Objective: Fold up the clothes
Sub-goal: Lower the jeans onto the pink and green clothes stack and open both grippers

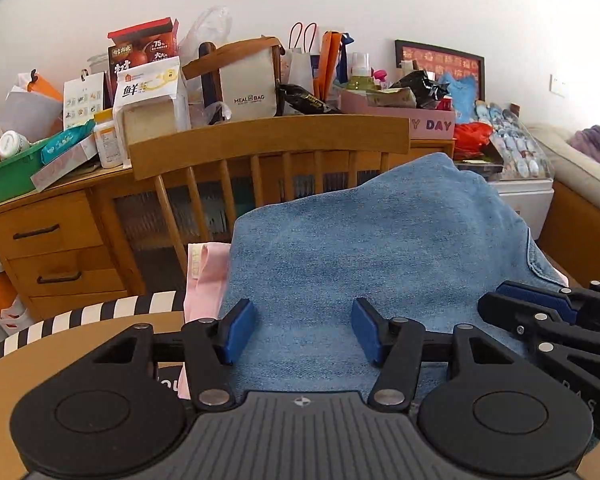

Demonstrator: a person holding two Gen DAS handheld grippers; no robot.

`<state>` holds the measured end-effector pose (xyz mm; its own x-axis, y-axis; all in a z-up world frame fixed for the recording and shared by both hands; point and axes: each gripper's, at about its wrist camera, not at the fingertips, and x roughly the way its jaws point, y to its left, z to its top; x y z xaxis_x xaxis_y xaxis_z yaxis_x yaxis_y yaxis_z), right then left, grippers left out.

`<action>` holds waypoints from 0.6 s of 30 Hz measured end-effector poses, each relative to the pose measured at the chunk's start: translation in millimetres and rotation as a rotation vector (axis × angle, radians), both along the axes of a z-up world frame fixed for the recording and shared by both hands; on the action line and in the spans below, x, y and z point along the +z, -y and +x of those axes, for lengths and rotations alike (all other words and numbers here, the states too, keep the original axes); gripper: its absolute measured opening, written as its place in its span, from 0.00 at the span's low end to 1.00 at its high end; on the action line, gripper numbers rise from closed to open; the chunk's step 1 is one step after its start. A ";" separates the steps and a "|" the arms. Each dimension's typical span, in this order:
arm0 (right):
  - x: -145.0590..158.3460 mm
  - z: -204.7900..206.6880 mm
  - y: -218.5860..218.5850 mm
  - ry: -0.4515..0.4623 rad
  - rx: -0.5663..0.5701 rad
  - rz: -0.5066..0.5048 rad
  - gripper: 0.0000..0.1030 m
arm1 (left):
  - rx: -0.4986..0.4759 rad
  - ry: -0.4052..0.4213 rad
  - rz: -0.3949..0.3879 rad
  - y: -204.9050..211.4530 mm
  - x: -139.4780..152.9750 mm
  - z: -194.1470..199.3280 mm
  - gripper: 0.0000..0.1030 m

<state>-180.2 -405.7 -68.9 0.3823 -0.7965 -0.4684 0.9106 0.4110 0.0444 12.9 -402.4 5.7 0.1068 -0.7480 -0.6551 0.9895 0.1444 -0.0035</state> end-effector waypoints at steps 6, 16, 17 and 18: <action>68.1 2.3 -39.9 -0.081 -0.031 0.082 1.00 | 0.072 -0.069 0.084 -12.1 4.1 -1.7 1.00; 101.7 -7.6 -211.2 -0.082 -0.070 -0.126 0.99 | -0.004 -0.146 -0.025 -155.7 33.5 -24.1 1.00; 102.9 -6.2 -215.7 -0.089 -0.066 -0.123 0.99 | -0.013 -0.129 -0.031 -165.6 36.0 -23.7 1.00; 104.1 -4.9 -219.9 -0.096 -0.061 -0.120 0.99 | -0.017 -0.115 -0.033 -172.8 37.7 -24.2 1.00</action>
